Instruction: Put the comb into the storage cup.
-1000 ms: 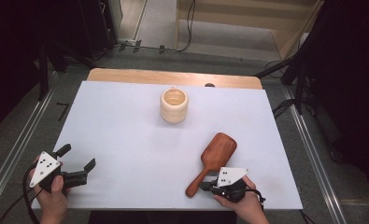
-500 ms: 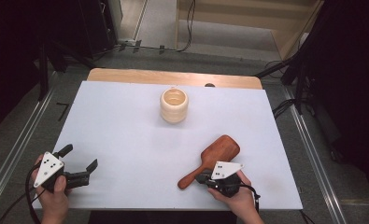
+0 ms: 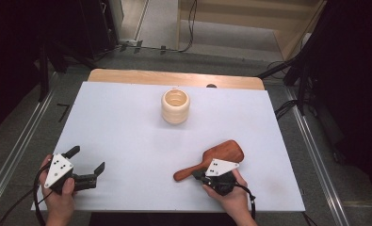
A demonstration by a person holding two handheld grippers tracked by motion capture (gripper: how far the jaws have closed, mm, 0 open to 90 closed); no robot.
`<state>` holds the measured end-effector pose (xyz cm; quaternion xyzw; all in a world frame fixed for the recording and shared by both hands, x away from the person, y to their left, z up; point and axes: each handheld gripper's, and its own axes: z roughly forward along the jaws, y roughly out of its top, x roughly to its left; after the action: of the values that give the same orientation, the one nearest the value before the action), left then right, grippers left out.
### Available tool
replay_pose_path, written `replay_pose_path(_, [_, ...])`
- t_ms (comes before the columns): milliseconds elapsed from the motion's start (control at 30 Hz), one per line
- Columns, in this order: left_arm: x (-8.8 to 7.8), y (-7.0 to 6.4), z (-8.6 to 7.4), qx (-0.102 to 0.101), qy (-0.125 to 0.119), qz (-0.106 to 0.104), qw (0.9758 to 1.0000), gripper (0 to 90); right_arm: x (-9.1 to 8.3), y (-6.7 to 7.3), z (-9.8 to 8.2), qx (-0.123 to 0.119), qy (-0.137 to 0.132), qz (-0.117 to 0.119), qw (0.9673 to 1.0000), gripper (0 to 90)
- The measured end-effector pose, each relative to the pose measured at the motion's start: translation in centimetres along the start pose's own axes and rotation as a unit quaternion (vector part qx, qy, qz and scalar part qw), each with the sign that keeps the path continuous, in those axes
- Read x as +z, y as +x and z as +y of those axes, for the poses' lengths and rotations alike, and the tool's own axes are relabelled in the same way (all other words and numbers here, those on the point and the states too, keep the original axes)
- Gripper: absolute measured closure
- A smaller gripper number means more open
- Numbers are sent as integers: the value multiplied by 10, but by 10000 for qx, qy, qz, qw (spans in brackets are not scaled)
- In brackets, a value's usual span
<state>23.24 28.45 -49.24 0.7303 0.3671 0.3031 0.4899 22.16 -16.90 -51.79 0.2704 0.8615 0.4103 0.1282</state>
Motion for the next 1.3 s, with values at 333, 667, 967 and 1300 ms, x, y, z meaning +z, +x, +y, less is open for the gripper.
replay_pose_path(333, [4,-13,6,-23,-40,-250,9997,0,-5,0,0,-30,-174,159,9997,855])
replay_pose_path(667, [6,-24,11,60,-73,-411,9991,0,-33,-2,-7,-104,-748,248,9968,517])
replay_pose_path(967, [11,-33,17,52,-58,-638,9979,0,-60,-18,-15,386,-1411,-98,9892,69])
replay_pose_path(1300, [14,-44,26,52,-80,-829,9965,0,-85,-37,-30,913,-1958,-602,9745,0])
